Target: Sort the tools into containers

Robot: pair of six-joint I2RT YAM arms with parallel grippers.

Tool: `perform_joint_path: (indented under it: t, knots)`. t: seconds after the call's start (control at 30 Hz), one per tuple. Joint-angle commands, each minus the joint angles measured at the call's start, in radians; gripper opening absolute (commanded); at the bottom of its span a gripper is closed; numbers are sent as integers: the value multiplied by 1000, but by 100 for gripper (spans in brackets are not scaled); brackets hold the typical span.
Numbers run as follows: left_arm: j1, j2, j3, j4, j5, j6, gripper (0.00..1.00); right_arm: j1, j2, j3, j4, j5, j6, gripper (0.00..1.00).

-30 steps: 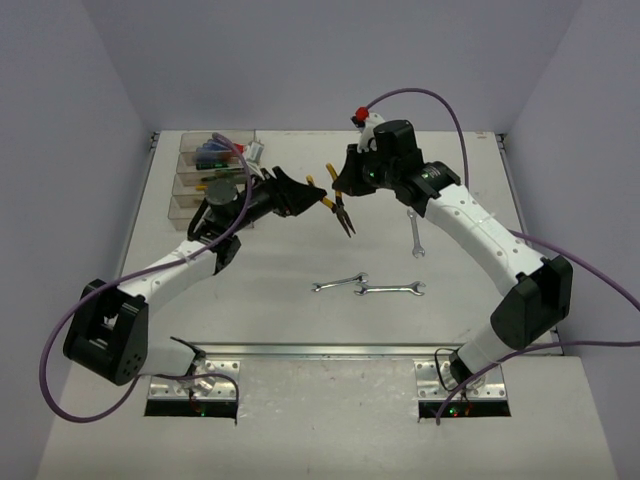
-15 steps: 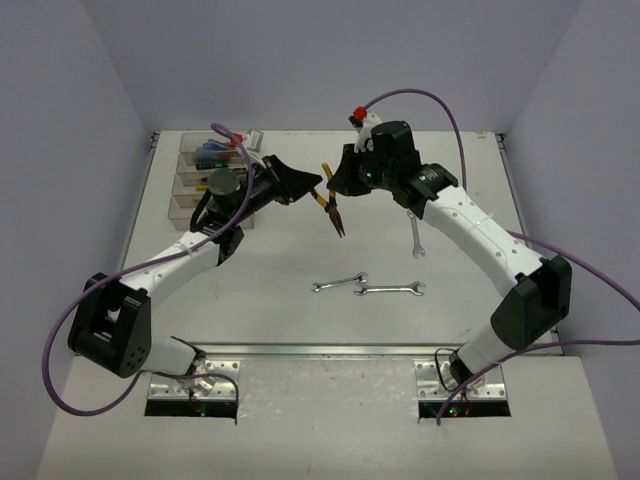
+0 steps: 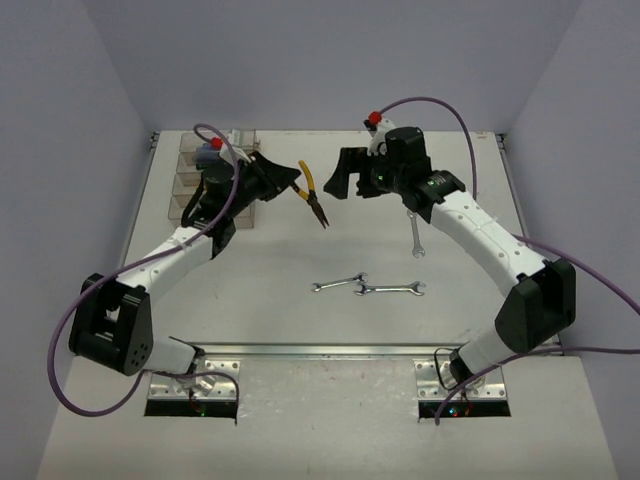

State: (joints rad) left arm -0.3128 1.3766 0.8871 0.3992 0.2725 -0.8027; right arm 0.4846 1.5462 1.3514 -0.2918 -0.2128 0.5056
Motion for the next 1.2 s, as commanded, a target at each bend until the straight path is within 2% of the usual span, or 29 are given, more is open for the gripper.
perform_joint_path:
  t: [0.0,0.13,0.3,0.4,0.63,0.87,1.17]
  knots:
    - [124,-16,63,-32,-156,-95,0,-73,-114,-55,35,13,0,99]
    - [210,-12,133,-222,-359,-117,0,-121,-214,-116,19,65,-26,99]
    - [285,55,257,-451,-663,-242,0,-131,-307,-210,0,139,-70,99]
    - [322,134,349,-591,-743,-291,0,-132,-348,-255,-2,152,-85,99]
    - [397,316,463,-726,-783,-337,0,-133,-398,-331,-2,147,-103,99]
    - [427,423,482,-644,-732,-359,0,-133,-391,-370,-1,99,-118,99]
    - [431,472,520,-630,-693,-378,0,-133,-385,-394,-1,105,-133,99]
